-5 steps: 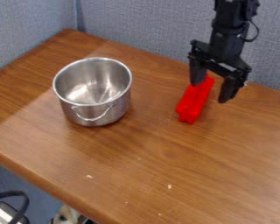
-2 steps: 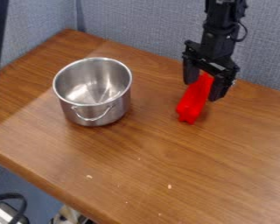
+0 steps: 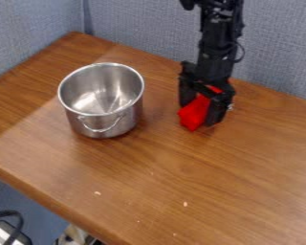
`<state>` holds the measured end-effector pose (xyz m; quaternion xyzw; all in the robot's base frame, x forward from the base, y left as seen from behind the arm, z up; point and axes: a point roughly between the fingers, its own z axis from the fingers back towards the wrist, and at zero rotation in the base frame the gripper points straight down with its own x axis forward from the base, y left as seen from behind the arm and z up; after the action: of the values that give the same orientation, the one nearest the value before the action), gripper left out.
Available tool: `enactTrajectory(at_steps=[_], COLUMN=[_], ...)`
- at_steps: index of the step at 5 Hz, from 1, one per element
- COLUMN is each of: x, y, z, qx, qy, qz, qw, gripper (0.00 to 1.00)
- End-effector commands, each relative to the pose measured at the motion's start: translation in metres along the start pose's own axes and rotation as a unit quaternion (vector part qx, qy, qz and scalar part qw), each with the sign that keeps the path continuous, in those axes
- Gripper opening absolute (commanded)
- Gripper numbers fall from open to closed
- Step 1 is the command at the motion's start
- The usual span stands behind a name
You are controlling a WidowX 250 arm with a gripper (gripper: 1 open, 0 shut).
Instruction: Put the red object in the metal pot
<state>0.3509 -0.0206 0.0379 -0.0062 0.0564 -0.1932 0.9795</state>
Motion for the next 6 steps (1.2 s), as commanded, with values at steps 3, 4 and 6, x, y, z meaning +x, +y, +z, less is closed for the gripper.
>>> enactTrajectory(at_steps=[3,4,6], x=[0.003,0.003,0.012], y=[0.009,0.006,-0.005], z=[0.019,0.013,0.009], qx=[0.019,0.018,0.015], qy=[-0.035,-0.035,-0.038], qz=[-0.046,-0.036,-0.008], qw=[0.9981,0.9986,0.9991], gripper=[1.00,0.00,0.00])
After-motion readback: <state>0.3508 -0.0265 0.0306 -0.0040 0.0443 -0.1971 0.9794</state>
